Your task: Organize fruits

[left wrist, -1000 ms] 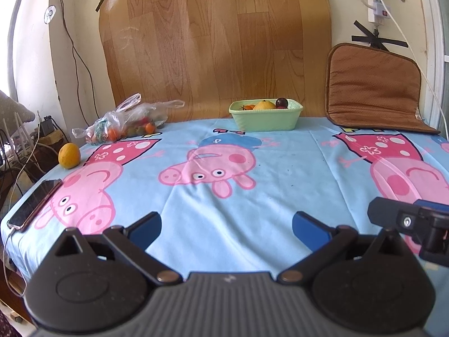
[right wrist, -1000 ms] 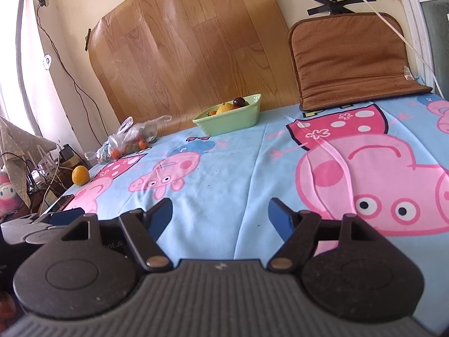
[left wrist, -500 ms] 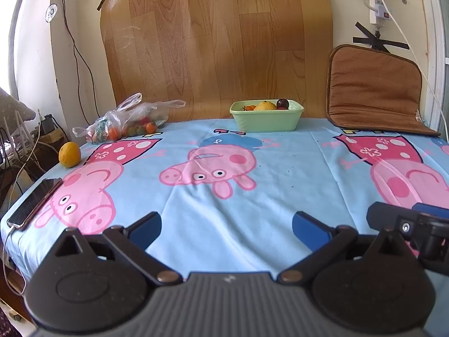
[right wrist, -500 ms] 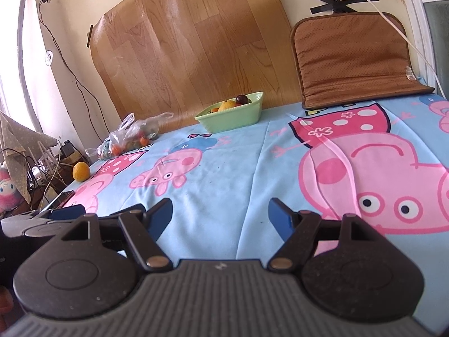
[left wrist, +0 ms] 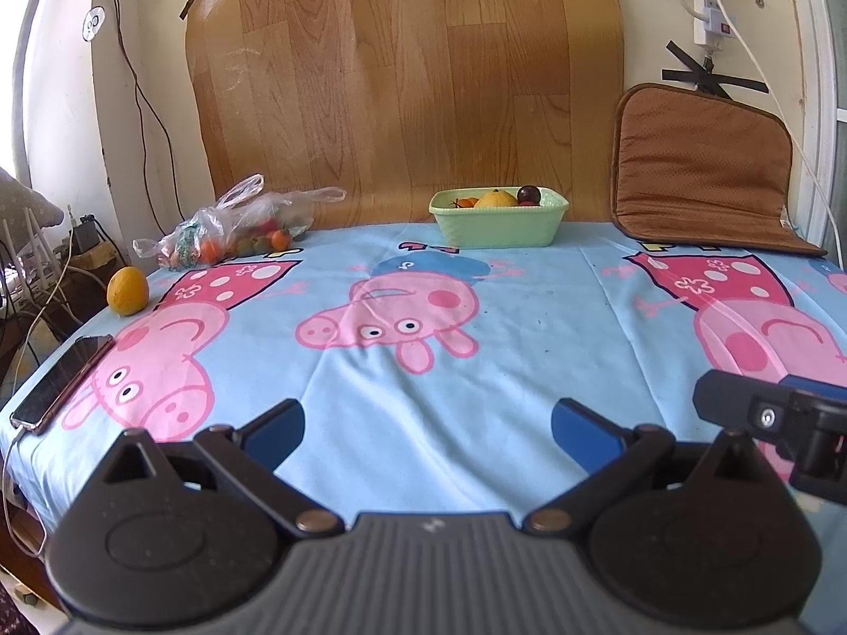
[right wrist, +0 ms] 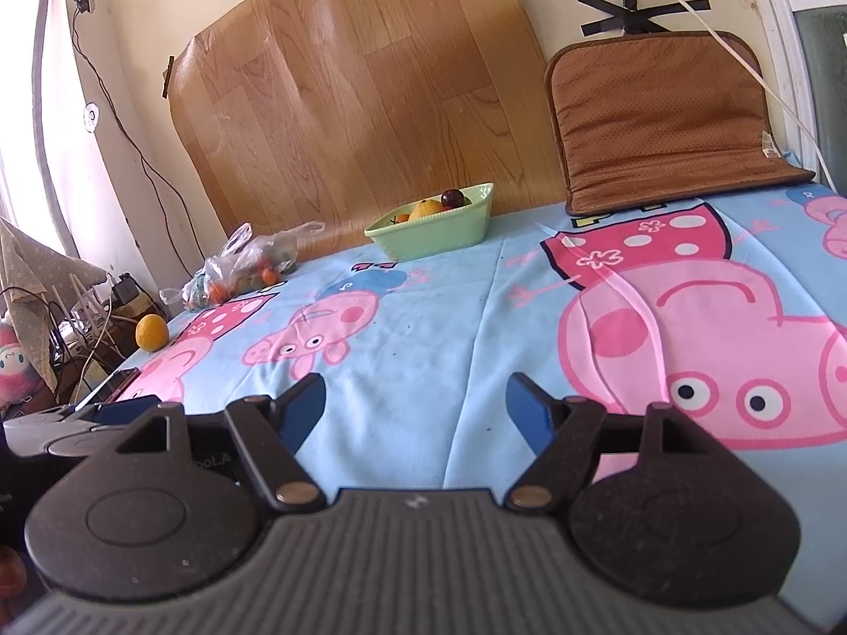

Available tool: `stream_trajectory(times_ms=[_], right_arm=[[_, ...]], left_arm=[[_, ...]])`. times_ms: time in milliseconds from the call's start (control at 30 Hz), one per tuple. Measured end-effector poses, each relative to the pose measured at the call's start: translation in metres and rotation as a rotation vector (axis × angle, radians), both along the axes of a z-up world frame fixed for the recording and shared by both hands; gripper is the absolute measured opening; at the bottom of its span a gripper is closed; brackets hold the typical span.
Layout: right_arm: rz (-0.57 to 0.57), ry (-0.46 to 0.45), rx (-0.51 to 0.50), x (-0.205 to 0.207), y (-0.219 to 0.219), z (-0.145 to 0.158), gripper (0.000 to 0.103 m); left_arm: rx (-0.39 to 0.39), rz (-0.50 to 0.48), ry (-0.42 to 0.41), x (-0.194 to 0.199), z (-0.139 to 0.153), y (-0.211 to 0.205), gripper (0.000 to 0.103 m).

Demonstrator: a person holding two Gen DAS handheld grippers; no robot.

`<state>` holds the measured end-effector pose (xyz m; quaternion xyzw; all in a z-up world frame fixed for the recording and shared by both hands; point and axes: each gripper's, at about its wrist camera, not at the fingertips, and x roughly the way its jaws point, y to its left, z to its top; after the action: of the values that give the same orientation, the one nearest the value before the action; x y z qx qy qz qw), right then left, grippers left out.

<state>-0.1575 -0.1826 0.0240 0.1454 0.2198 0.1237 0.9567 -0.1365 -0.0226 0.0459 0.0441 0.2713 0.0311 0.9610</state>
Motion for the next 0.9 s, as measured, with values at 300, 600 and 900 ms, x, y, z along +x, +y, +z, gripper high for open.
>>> stream_trajectory(times_ms=[300, 600, 900], right_arm=[[0.006, 0.007, 0.001, 0.0007, -0.0002, -0.0008, 0.077], [0.006, 0.008, 0.001, 0.0005, -0.0006, 0.0, 0.077], [0.007, 0.004, 0.003, -0.0007, -0.0012, -0.0003, 0.077]], left_arm=[[0.001, 0.011, 0.008, 0.0013, -0.0015, 0.0006, 0.103], [0.001, 0.022, 0.009, 0.0019, -0.0022, 0.0021, 0.103], [0.003, 0.029, 0.009, 0.0022, -0.0031, 0.0029, 0.103]])
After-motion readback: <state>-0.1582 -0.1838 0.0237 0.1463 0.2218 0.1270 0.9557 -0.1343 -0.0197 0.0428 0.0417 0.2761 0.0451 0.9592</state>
